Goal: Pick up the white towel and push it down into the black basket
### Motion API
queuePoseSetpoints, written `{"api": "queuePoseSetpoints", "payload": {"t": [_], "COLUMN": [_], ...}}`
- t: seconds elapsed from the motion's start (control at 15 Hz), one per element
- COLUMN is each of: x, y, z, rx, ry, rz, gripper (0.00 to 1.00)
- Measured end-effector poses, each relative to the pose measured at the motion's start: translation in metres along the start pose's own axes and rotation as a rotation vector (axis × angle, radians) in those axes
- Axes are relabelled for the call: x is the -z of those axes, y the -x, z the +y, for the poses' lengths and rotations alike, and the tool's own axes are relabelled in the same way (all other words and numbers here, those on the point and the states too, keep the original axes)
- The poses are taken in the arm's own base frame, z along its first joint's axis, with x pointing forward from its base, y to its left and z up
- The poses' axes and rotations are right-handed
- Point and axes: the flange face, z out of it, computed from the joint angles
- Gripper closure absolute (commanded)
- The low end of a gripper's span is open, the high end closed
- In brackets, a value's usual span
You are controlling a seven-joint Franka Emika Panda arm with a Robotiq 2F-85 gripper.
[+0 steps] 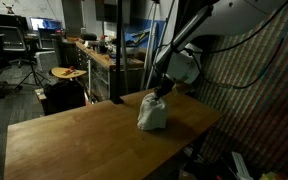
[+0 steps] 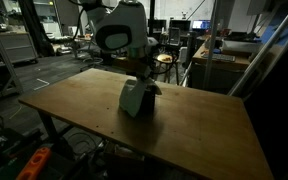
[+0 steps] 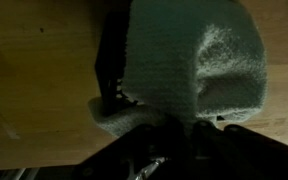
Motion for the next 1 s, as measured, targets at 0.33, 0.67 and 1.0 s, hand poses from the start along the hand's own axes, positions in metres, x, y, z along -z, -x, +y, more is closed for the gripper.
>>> {"api": "queuePoseSetpoints", "payload": {"t": [0.33, 0.67, 1.0], "x": [0.005, 0.003, 0.002], "y": [0.005, 0.011, 0.013], "z": [-0.029, -0.031, -0.026], "rx": [0.011, 0.009, 0.005], "ry": [-0.011, -0.015, -0.012], "rz": [-0.016, -0.030, -0.035], "gripper": [0.96, 0.96, 0.96]}}
